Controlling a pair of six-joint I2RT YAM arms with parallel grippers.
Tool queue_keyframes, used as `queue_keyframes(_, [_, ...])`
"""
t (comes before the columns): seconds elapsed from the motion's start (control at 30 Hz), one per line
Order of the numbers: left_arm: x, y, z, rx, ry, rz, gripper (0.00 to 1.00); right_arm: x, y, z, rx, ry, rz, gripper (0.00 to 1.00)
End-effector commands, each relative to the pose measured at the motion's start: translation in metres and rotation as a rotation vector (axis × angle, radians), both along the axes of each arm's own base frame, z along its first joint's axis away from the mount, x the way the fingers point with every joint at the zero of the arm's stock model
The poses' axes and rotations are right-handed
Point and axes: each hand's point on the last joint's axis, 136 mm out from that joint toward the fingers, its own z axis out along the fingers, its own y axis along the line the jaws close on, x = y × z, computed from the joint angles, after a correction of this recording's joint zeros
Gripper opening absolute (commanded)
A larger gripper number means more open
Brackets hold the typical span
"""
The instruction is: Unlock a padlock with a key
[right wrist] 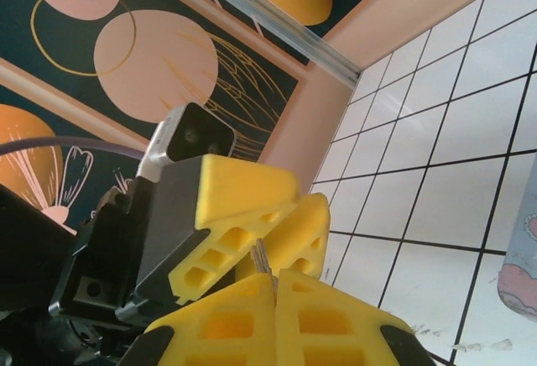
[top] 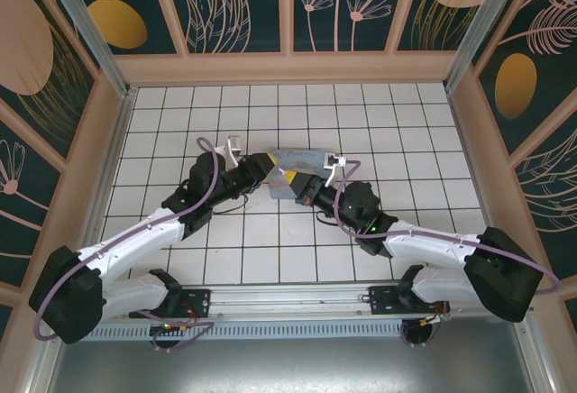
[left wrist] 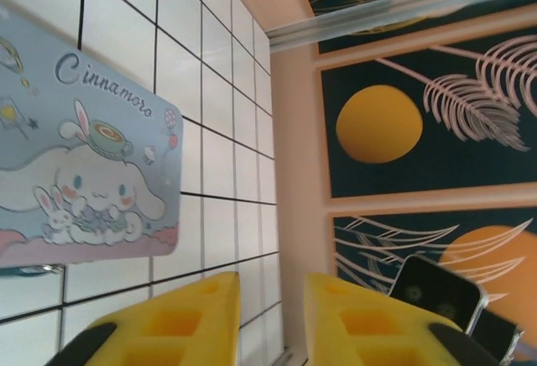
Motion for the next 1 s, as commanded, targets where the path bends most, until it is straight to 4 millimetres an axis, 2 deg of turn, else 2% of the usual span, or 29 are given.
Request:
queue_keyframes(0.0, [-0.002, -0.006, 0.009, -0.047, -0.037, -0.037, 0.19, -0.002, 0.003, 0.013, 0.058, -0.02, 0.025, 0.0])
queue_keyframes(0.1, [-0.003, -0.006, 0.01, -0.051, -0.039, -0.04, 0.11, 0.0, 0.004, 0.01, 0.056, -0.011, 0.025, 0.0])
queue_keyframes(0.23, [-0.005, -0.009, 0.014, -0.067, -0.048, -0.058, 0.12, 0.0, 0.006, 0.008, 0.054, -0.007, 0.028, 0.0])
queue_keyframes(0.43, [-0.011, -0.014, 0.024, -0.154, -0.07, -0.096, 0.21, 0.003, 0.009, 0.005, 0.047, 0.004, 0.025, 0.0])
queue_keyframes(0.6, [-0.016, -0.015, 0.033, -0.21, -0.089, -0.12, 0.37, 0.004, 0.011, -0.002, 0.031, 0.015, 0.026, 0.0])
queue_keyframes(0.67, [-0.017, -0.014, 0.034, -0.207, -0.095, -0.118, 0.38, 0.005, 0.01, -0.006, 0.021, 0.024, 0.023, 0.0])
queue_keyframes(0.77, [-0.012, -0.007, 0.014, -0.089, -0.044, -0.074, 0.41, 0.006, 0.008, -0.019, -0.024, 0.067, 0.007, 0.0])
queue_keyframes(0.87, [-0.005, 0.01, -0.011, 0.079, -0.006, 0.01, 0.63, 0.001, 0.001, -0.045, -0.101, 0.129, -0.006, 0.0])
queue_keyframes(0.97, [-0.002, 0.026, -0.024, 0.17, -0.012, 0.073, 0.74, -0.009, -0.009, -0.075, -0.197, 0.192, -0.008, 0.0])
